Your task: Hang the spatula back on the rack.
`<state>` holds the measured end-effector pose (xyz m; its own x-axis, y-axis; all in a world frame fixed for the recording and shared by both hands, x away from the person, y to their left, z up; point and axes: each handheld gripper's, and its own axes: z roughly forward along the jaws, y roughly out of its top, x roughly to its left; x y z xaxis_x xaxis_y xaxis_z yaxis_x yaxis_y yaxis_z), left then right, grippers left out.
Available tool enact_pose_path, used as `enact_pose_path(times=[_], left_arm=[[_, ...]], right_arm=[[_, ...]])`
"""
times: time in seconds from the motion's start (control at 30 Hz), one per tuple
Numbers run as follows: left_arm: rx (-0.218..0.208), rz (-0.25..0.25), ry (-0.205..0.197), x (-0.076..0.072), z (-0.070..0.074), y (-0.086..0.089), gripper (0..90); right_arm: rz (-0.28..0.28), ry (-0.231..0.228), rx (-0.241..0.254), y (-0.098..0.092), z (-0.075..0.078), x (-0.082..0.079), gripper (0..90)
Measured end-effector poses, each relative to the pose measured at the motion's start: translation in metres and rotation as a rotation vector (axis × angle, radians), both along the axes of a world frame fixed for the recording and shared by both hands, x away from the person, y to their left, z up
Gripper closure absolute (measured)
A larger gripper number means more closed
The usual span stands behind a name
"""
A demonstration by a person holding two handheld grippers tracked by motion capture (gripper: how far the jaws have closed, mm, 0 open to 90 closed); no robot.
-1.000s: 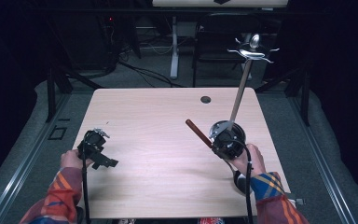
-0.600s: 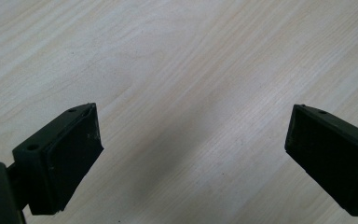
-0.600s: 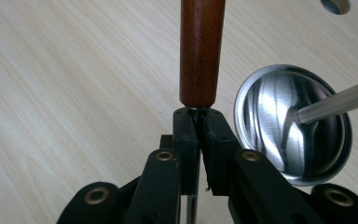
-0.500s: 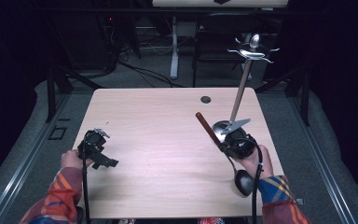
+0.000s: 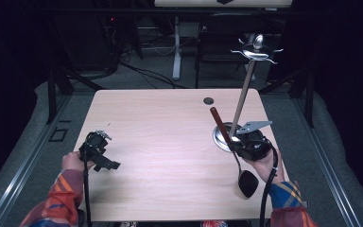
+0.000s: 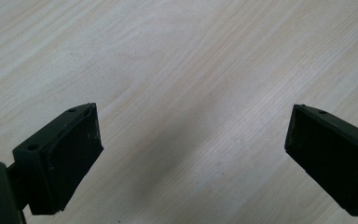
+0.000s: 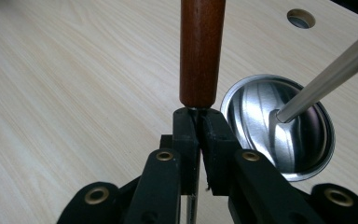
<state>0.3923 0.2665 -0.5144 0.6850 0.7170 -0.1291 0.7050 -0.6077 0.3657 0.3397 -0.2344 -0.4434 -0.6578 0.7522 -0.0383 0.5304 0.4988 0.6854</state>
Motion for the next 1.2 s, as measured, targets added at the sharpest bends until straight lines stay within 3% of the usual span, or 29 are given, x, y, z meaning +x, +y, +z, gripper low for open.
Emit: enact_pose_path(times=[0.1,0.63,0.93,1.2], left_arm=[[0.001,-0.004,0.001,0.000,0.000,0.000,3.4],[0.009,-0.009,0.003,0.000,0.000,0.000,3.5],[0.011,-0.010,0.005,0.001,0.000,-0.001,3.5],[0.011,-0.012,0.003,0.001,0.000,-0.001,3.5]], right_arm=[[-0.015,-0.006,0.045,-0.007,0.001,-0.001,85.1],[-0.049,-0.050,0.148,-0.025,0.007,-0.008,85.1],[-0.057,-0.127,0.225,-0.031,0.010,-0.011,85.1],[-0.090,-0.173,0.249,-0.037,0.019,-0.015,85.0]])
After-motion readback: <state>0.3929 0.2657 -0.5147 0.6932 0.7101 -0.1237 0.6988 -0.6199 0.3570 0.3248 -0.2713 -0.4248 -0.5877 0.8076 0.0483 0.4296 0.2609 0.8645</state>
